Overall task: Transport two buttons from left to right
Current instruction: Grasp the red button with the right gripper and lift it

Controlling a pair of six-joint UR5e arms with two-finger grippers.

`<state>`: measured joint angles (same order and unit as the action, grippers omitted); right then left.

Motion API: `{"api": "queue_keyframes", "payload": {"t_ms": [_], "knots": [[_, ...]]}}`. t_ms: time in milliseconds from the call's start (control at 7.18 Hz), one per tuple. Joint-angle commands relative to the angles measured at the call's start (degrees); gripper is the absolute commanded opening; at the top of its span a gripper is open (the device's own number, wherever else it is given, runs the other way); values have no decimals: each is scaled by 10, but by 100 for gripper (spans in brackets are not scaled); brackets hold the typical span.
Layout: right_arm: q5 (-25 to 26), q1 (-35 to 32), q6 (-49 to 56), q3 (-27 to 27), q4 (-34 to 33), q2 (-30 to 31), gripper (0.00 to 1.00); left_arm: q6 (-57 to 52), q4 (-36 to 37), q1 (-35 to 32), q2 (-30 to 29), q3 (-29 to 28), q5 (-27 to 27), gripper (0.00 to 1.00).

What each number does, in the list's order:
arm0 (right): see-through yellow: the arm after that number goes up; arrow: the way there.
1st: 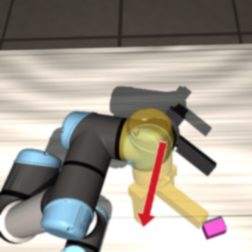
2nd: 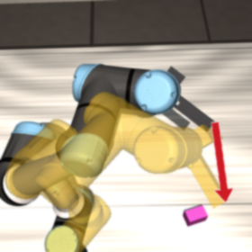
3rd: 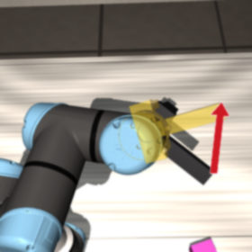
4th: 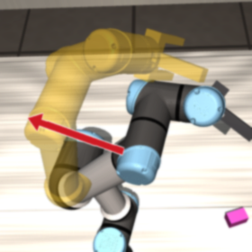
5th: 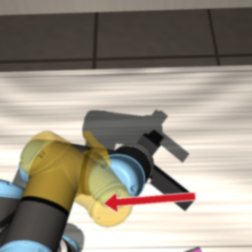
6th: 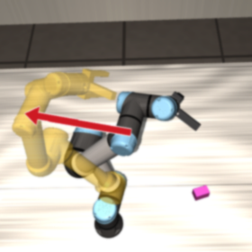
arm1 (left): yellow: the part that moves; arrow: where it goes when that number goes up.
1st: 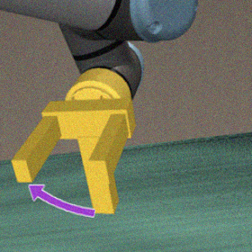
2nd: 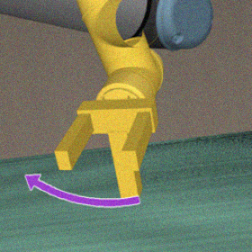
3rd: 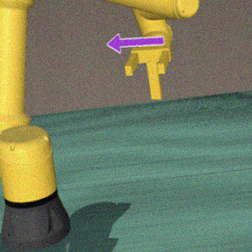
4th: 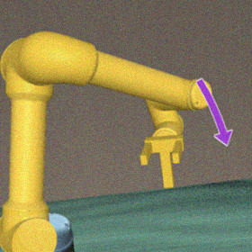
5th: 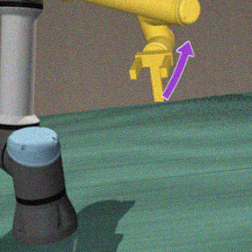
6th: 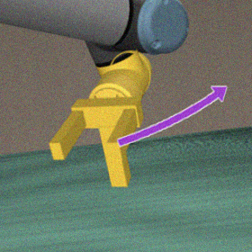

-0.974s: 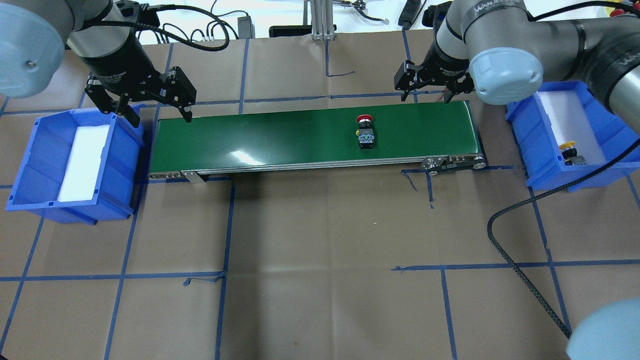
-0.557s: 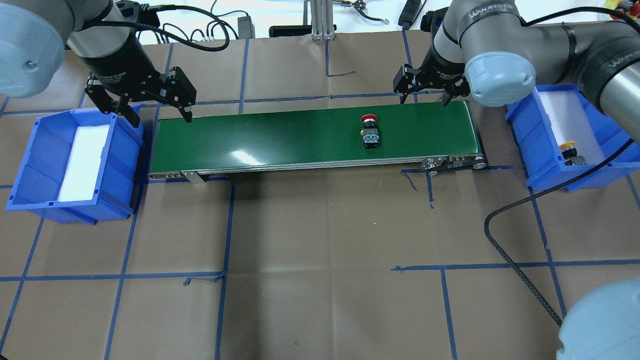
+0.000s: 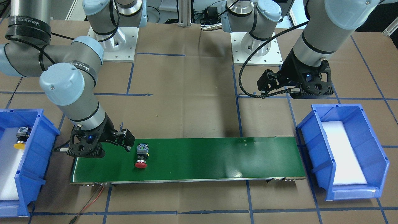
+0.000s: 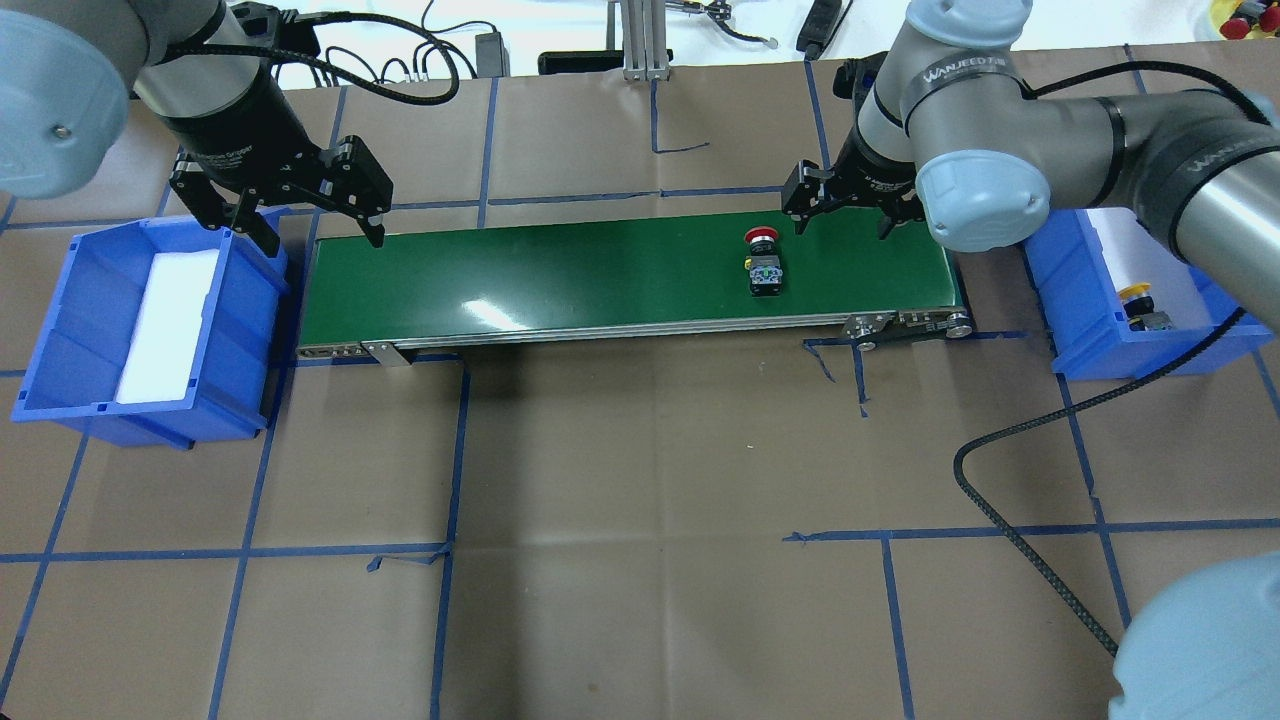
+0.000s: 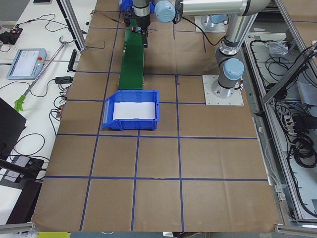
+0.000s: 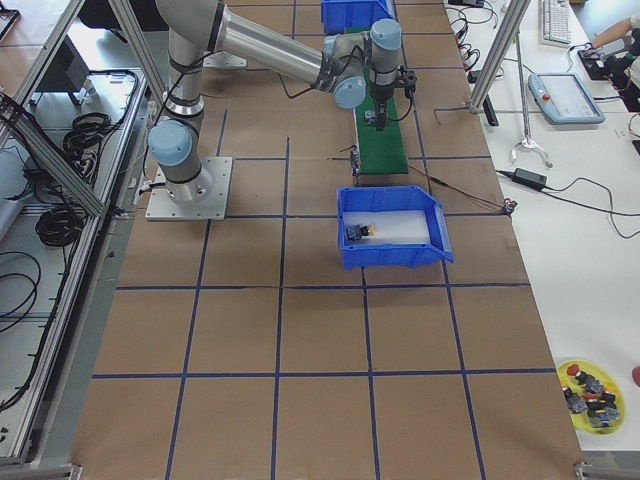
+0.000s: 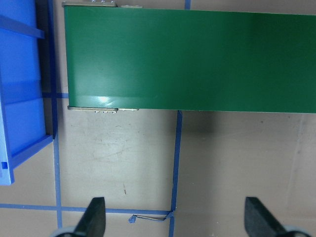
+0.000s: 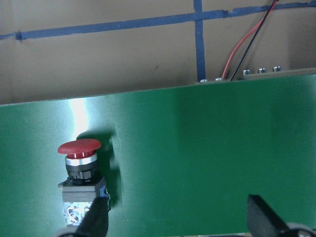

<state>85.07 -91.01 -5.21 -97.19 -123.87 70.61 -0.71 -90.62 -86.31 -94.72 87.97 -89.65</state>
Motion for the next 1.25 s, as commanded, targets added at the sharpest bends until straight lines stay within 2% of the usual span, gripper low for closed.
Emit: {"api": "queue_keyframes", "payload": {"t_ms": [0,835,974,1114], "knots": [[2,-14,-17,-22,-45,-2,99,0,0,0,1,0,0,100],[4,-27,-30,-27,-84,-46,99,0,0,0,0,-1,0,100],[6,-27,-29,-28,-77,-47,74,0,0,0,0,-1,0,100],[21,-27,-23,-28,-67,-46,38,0,0,0,0,-1,0,100]]}}
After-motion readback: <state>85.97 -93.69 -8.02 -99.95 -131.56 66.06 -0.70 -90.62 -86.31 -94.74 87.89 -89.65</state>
